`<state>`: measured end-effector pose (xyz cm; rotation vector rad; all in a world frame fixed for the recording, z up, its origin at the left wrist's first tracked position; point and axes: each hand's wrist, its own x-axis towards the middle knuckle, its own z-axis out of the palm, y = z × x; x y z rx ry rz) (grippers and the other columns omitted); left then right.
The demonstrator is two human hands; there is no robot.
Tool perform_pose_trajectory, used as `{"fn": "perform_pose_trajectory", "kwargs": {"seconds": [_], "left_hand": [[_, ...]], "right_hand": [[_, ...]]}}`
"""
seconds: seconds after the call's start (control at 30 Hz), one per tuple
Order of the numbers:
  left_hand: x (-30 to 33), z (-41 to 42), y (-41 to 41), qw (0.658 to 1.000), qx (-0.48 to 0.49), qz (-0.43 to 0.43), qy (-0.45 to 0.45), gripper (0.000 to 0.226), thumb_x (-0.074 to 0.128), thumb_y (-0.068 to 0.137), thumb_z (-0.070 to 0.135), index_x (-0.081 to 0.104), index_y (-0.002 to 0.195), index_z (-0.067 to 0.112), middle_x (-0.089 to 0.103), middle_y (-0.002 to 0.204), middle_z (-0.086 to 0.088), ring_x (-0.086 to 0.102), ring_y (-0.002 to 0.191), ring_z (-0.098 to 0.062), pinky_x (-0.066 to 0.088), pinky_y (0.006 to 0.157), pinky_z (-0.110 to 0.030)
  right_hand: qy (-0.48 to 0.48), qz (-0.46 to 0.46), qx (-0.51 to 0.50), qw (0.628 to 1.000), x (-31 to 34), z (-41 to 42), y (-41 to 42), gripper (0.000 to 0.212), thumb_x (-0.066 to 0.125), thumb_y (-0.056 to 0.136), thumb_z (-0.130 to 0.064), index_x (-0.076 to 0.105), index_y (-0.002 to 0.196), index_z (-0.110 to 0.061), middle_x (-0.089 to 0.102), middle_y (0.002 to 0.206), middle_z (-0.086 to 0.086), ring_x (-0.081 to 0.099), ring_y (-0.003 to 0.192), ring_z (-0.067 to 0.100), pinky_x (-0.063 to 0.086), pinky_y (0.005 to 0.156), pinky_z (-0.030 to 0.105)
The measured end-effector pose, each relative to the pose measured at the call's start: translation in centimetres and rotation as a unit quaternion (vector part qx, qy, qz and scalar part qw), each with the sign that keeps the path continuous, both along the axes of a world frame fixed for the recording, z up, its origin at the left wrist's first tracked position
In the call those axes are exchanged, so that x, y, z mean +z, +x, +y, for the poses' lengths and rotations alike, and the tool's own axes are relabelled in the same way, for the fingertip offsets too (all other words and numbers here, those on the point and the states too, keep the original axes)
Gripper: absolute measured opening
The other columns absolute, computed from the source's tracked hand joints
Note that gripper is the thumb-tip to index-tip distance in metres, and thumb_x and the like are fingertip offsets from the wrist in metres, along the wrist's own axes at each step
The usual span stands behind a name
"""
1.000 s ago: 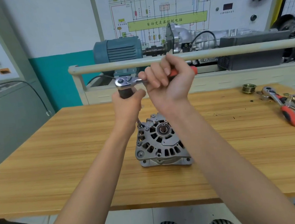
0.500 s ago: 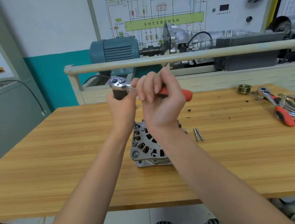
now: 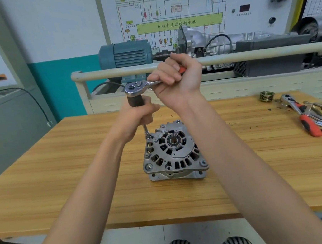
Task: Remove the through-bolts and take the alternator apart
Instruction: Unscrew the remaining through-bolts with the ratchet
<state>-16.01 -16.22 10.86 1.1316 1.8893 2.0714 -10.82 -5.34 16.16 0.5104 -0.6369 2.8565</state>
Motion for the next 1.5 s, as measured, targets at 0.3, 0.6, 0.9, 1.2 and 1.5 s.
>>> {"fn": "perform_pose_trajectory", "kwargs": {"seconds": [0.3, 0.6, 0.9, 1.2, 1.5], "left_hand": [[-1.7, 2.9, 0.4, 0.935, 0.309, -0.035, 0.173, 0.031, 0.055, 0.083, -0.004, 0.041, 0.062, 0.015, 0.045, 0.062, -0.005, 0.042, 0.058, -0.021, 0.039, 0.059, -0.034], [-0.4, -0.4, -0.3, 1.000, 0.004, 0.023, -0.005, 0.040, 0.062, 0.070, 0.004, 0.044, 0.039, 0.022, 0.032, 0.038, 0.008, 0.028, 0.037, -0.010, 0.026, 0.047, -0.023], [-1.2, 2.4, 0.7, 0.958, 0.236, -0.040, 0.160, 0.037, 0.057, 0.080, -0.009, 0.041, 0.057, 0.016, 0.039, 0.053, -0.001, 0.035, 0.047, -0.012, 0.031, 0.044, -0.021], [-1.3, 1.5, 0.2, 0.973, 0.204, -0.009, 0.112, 0.026, 0.063, 0.068, 0.004, 0.042, 0.056, 0.013, 0.039, 0.047, 0.001, 0.035, 0.042, -0.011, 0.032, 0.046, -0.021], [-0.9, 0.9, 0.0, 0.994, 0.097, -0.005, 0.051, 0.039, 0.057, 0.067, 0.007, 0.042, 0.035, 0.023, 0.033, 0.036, 0.010, 0.028, 0.032, -0.007, 0.027, 0.041, -0.018]], "right_hand": [[0.066, 0.196, -0.241, 0.948, -4.6, -4.5, 2.8, 0.031, 0.036, 0.086, -0.009, 0.038, 0.056, -0.017, 0.035, 0.041, 0.001, 0.037, 0.043, 0.018, 0.045, 0.063, 0.031], [0.032, -0.041, 0.021, 0.998, 0.7, 0.7, -0.2, 0.049, 0.033, 0.093, -0.015, 0.033, 0.043, -0.015, 0.025, 0.035, -0.005, 0.026, 0.030, 0.011, 0.039, 0.048, 0.023], [0.024, 0.125, -0.172, 0.977, -3.3, -3.1, 2.0, 0.046, 0.034, 0.092, -0.011, 0.038, 0.047, -0.014, 0.031, 0.039, -0.002, 0.033, 0.039, 0.016, 0.043, 0.059, 0.030], [0.052, 0.097, -0.107, 0.988, -1.7, -1.4, 1.5, 0.053, 0.032, 0.093, -0.012, 0.038, 0.040, -0.016, 0.028, 0.035, -0.002, 0.031, 0.035, 0.014, 0.042, 0.056, 0.029], [0.005, -0.017, -0.012, 1.000, 0.2, -0.3, -0.2, 0.052, 0.033, 0.092, -0.014, 0.035, 0.040, -0.016, 0.023, 0.034, -0.006, 0.024, 0.029, 0.011, 0.038, 0.042, 0.019]]}}
